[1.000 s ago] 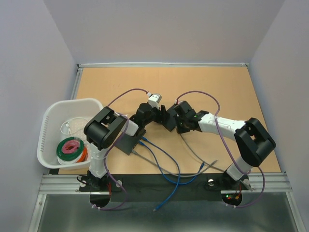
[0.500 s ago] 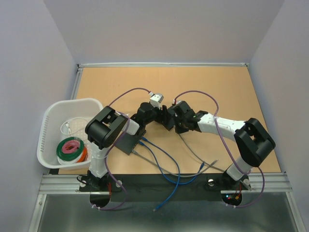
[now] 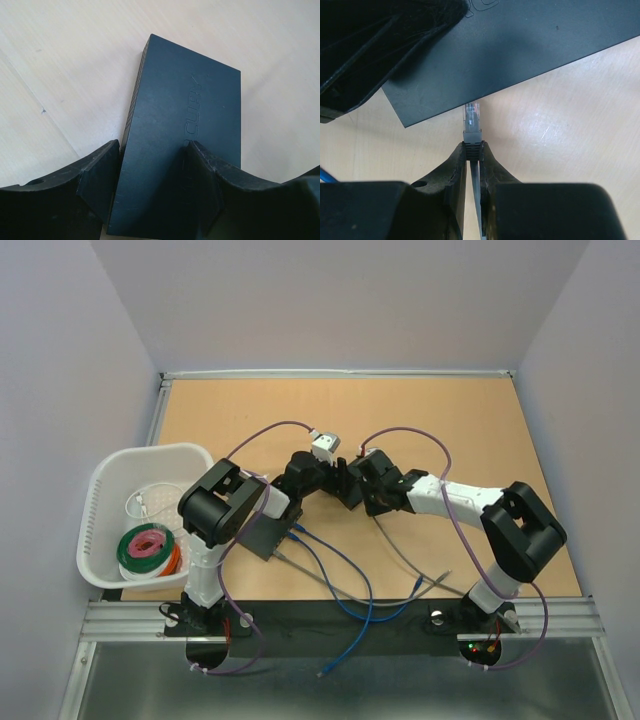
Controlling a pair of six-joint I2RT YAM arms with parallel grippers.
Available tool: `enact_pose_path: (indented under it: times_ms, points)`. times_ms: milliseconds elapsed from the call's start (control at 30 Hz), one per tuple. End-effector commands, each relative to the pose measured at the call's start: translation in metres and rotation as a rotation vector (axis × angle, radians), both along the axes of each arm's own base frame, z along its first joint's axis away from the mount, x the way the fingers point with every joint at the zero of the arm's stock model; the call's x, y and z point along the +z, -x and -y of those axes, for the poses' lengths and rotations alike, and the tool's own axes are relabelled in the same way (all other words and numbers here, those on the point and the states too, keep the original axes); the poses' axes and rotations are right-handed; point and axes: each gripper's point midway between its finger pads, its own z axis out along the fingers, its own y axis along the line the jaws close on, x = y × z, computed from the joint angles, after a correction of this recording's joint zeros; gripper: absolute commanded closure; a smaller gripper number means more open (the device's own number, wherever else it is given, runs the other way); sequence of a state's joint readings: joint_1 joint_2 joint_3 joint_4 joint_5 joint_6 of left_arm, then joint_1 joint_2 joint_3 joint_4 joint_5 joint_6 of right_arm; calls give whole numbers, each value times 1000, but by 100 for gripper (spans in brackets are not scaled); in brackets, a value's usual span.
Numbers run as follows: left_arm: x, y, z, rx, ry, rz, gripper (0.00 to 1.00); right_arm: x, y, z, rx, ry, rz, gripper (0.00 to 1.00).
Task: Insert the plug into the switch port
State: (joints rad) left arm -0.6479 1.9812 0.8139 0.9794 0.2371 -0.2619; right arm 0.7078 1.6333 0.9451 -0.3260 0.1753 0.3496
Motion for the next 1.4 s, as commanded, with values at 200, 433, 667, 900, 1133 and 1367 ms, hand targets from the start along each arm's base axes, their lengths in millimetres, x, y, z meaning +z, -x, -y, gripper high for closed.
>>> enact_pose_path:
  times_ms: [200,433,667,900,1133,1367]
  points:
    - [5,3,12,-56,8,22,33,12,-10,-27,84,-86,44,99]
    - [5,5,14,-75,7,24,33,11,-10,-30,125,-68,60,100]
    - [3,10,18,-124,2,33,34,15,-14,-24,202,-21,138,100]
    - [-2,15,23,-167,3,20,35,36,-23,-26,220,-48,241,99]
    - [-2,16,24,-180,3,18,36,33,-32,-34,231,-53,254,100]
    - [-6,18,27,-198,4,2,36,19,-36,-35,208,-40,235,99]
